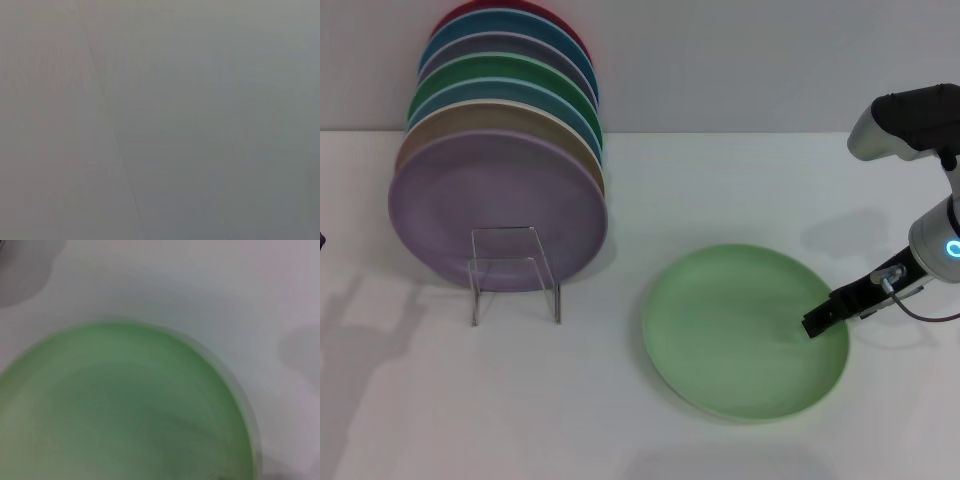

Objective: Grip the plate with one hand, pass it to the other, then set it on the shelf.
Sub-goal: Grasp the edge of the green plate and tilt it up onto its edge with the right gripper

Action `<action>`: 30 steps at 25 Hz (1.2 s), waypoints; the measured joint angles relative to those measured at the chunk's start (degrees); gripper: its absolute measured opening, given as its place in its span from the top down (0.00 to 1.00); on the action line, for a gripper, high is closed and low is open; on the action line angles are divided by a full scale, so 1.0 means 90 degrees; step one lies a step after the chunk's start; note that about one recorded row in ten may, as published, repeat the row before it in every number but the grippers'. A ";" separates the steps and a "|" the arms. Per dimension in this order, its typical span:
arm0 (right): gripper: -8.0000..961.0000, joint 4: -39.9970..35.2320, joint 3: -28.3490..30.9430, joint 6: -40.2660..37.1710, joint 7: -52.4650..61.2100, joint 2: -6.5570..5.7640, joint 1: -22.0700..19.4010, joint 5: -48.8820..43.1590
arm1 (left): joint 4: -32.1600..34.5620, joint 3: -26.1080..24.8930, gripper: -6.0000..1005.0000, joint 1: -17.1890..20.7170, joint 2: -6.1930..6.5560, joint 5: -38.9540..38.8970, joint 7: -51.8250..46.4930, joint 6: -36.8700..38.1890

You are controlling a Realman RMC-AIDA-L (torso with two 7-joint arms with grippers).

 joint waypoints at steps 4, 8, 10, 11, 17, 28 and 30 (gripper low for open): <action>0.17 -0.0178 0.0003 -0.0069 -0.0002 -0.0006 0.0024 -0.0008 | 0.0000 0.0008 0.22 0.0000 0.0000 0.0000 0.0000 0.0006; 0.31 -0.0301 -0.0009 -0.0115 -0.0012 -0.0012 0.0048 -0.0010 | 0.0000 0.0009 0.22 0.0000 0.0000 0.0000 0.0000 0.0008; 0.38 -0.0305 -0.0039 -0.0125 -0.0020 -0.0013 0.0050 -0.0010 | 0.0000 0.0008 0.22 0.0000 0.0000 0.0000 0.0000 0.0008; 0.42 -0.0306 -0.0055 -0.0127 -0.0021 -0.0013 0.0050 -0.0010 | 0.0000 0.0007 0.22 -0.0001 0.0000 0.0000 0.0000 0.0008; 0.60 -0.0309 -0.0084 -0.0140 -0.0023 -0.0013 0.0062 -0.0011 | 0.0000 0.0006 0.22 -0.0012 0.0000 0.0000 0.0000 0.0008; 0.81 -0.0112 -0.0570 -0.0314 -0.0125 0.0033 0.0014 0.0043 | 0.0000 0.0006 0.22 -0.0008 0.0009 0.0000 0.0000 -0.0014; 0.82 -0.0074 -0.0581 -0.0312 -0.0145 0.0048 0.0003 0.0045 | 0.0000 0.0006 0.22 -0.0007 0.0010 0.0000 0.0000 -0.0011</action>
